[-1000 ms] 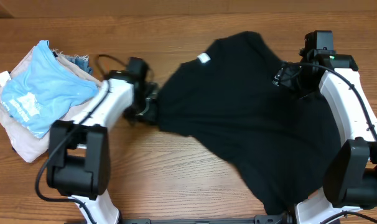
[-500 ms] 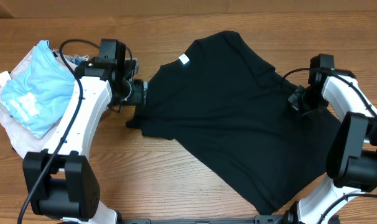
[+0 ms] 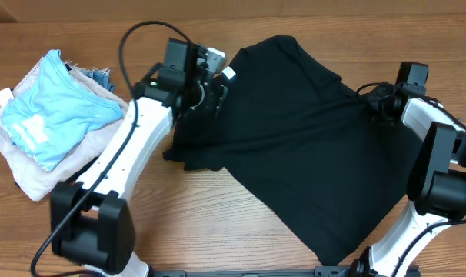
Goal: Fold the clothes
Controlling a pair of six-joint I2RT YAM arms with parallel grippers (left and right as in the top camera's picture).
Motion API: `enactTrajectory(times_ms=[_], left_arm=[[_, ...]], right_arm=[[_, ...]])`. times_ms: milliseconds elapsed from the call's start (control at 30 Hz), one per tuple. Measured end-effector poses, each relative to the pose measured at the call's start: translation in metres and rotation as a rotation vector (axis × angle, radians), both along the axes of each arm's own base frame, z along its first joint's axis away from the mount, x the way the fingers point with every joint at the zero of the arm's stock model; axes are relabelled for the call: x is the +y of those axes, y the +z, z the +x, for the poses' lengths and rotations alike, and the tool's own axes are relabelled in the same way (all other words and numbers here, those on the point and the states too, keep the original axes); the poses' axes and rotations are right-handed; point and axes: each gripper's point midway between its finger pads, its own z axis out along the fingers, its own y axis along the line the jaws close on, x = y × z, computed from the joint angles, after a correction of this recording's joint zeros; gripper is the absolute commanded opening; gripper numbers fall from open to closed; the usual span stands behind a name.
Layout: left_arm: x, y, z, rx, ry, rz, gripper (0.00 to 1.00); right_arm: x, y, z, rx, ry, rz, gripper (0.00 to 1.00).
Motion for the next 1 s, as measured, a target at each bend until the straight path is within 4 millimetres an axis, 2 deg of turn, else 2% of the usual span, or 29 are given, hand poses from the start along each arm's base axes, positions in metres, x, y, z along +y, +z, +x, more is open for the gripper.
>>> enactTrajectory(times_ms=[33, 67, 133, 167, 200, 233, 267, 300, 367, 433, 500, 600, 700, 733, 767, 800, 833, 900, 933, 1000], left_arm=[[-0.003, -0.009, 0.003, 0.007, -0.009, 0.005, 0.7], [-0.005, -0.02, 0.007, 0.017, -0.011, 0.008, 0.7], [-0.008, -0.04, 0.017, 0.021, -0.019, 0.015, 0.68], [-0.009, -0.05, 0.022, 0.021, -0.02, 0.017, 0.66], [-0.011, -0.063, 0.026, 0.028, -0.022, 0.021, 0.6], [-0.012, -0.082, 0.029, 0.047, -0.025, 0.029, 0.59], [-0.012, -0.091, 0.031, 0.055, -0.024, 0.033, 0.53], [-0.011, -0.107, 0.038, 0.049, -0.018, 0.047, 0.5], [-0.007, -0.127, 0.038, 0.076, -0.007, 0.08, 0.43], [0.0, -0.139, 0.042, 0.072, 0.011, 0.124, 0.31], [0.007, -0.141, 0.046, 0.061, 0.029, 0.159, 0.04], [0.019, -0.141, 0.053, 0.044, 0.081, 0.202, 0.04], [0.036, -0.141, 0.06, 0.043, 0.177, 0.223, 0.04], [0.044, -0.141, 0.062, 0.047, 0.209, 0.224, 0.04], [0.058, -0.141, 0.065, 0.056, 0.26, 0.222, 0.04], [0.068, -0.141, 0.067, 0.061, 0.295, 0.219, 0.04], [0.081, -0.141, 0.069, 0.068, 0.332, 0.218, 0.04], [0.107, -0.142, 0.072, 0.08, 0.405, 0.221, 0.04], [0.116, -0.142, 0.072, 0.087, 0.431, 0.223, 0.04], [0.125, -0.142, 0.071, 0.094, 0.461, 0.235, 0.04]], right_arm=[[0.003, 0.001, -0.001, 0.021, 0.028, 0.01, 0.29], [0.006, 0.005, -0.003, 0.048, 0.051, 0.023, 0.44], [0.011, 0.019, -0.001, 0.065, 0.101, 0.033, 0.55], [0.012, 0.028, 0.0, 0.067, 0.118, 0.037, 0.58], [0.018, 0.05, -0.003, 0.064, 0.145, 0.054, 0.61], [0.021, 0.063, -0.004, 0.049, 0.155, 0.058, 0.62], [0.028, 0.09, -0.015, 0.045, 0.174, 0.08, 0.62], [0.032, 0.103, -0.019, 0.035, 0.182, 0.087, 0.62], [0.04, 0.119, -0.038, 0.072, 0.192, 0.115, 0.63], [0.047, 0.12, -0.06, 0.144, 0.191, 0.145, 0.63], [0.051, 0.112, -0.075, 0.209, 0.188, 0.169, 0.68], [0.051, 0.101, -0.088, 0.262, 0.172, 0.171, 0.77], [0.042, 0.081, -0.101, 0.319, 0.097, 0.142, 0.79], [0.041, 0.072, -0.108, 0.346, 0.072, 0.143, 0.76], [0.042, 0.064, -0.115, 0.37, 0.055, 0.146, 0.68], [0.043, 0.053, -0.124, 0.396, 0.034, 0.153, 0.58], [0.044, 0.043, -0.131, 0.414, 0.013, 0.161, 0.39], [0.046, 0.024, -0.141, 0.433, -0.03, 0.171, 0.22], [0.047, 0.011, -0.149, 0.443, -0.059, 0.178, 0.16], [0.045, -0.005, -0.146, 0.391, -0.106, 0.173, 0.08]])
